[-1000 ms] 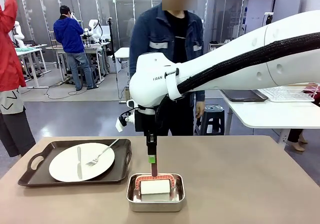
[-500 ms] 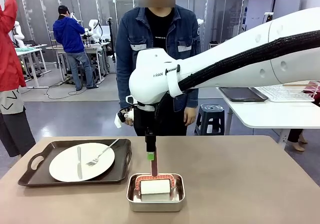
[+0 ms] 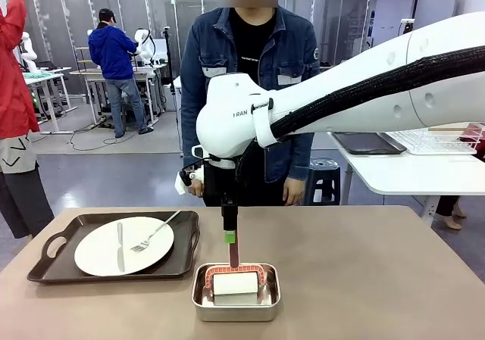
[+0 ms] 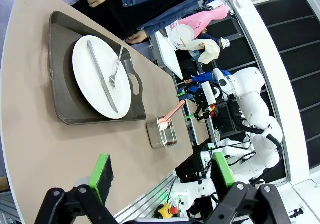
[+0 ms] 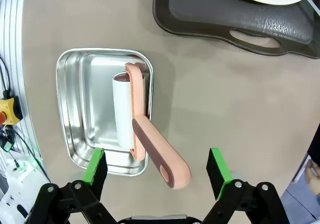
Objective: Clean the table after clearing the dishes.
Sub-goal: Place the Lint Roller back on top of the Airtight Container, then when the right (or left) Handle tray is removed, use the right hand (or left hand) to clean the right (or left) side of the table with the Lint Roller.
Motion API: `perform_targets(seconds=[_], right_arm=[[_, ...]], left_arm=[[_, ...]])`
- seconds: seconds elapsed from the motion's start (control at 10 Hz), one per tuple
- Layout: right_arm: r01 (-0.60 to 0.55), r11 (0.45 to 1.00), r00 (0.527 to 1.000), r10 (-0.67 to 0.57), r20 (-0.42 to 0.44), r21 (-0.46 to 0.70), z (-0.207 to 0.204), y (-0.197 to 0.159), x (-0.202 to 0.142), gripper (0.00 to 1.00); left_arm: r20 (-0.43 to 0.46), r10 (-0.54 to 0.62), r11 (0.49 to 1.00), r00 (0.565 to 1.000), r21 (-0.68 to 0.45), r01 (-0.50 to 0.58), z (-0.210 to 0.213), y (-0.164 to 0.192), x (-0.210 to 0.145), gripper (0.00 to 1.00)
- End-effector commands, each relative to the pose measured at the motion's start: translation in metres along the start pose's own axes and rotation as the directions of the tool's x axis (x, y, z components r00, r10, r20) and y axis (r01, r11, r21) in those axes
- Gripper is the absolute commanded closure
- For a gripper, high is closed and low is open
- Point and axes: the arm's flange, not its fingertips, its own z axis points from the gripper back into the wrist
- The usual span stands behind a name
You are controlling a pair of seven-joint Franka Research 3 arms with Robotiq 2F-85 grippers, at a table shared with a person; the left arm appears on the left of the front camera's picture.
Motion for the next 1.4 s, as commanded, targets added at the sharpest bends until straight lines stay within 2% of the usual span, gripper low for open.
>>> perform_targets(seconds=[0.0, 0.9, 1.0, 1.1, 1.2, 1.3], right_arm=[[0.000, 1.000, 1.000, 0.000, 0.008, -0.005, 0.001, 0.001, 0.002, 0.00], [0.000, 1.000, 1.000, 0.000, 0.002, -0.001, 0.001, -0.001, 0.000, 0.00], [0.045, 0.998, 0.998, -0.043, 0.045, -0.040, 0.033, 0.000, -0.020, 0.00], [0.107, 0.994, 0.974, -0.111, 0.198, 0.031, 0.069, -0.004, -0.045, 0.00], [0.210, 0.973, 0.931, -0.230, 0.284, 0.099, 0.095, -0.008, -0.073, 0.00], [0.245, 0.950, 0.854, -0.306, 0.421, 0.193, 0.107, -0.009, -0.111, 0.00]], left_arm=[[0.003, -0.004, 1.000, 1.000, -0.006, 0.004, 0.003, -0.002, -0.001, 0.00], [0.003, -0.004, 1.000, 1.000, -0.006, 0.004, 0.003, -0.002, -0.001, 0.00], [0.003, -0.004, 1.000, 1.000, -0.006, 0.004, 0.003, -0.002, -0.001, 0.00], [0.003, -0.004, 1.000, 1.000, -0.006, 0.004, 0.003, -0.002, -0.001, 0.00], [0.003, -0.004, 1.000, 1.000, -0.006, 0.004, 0.003, -0.002, -0.001, 0.00], [0.003, -0.004, 1.000, 1.000, -0.006, 0.004, 0.003, -0.002, -0.001, 0.00]])
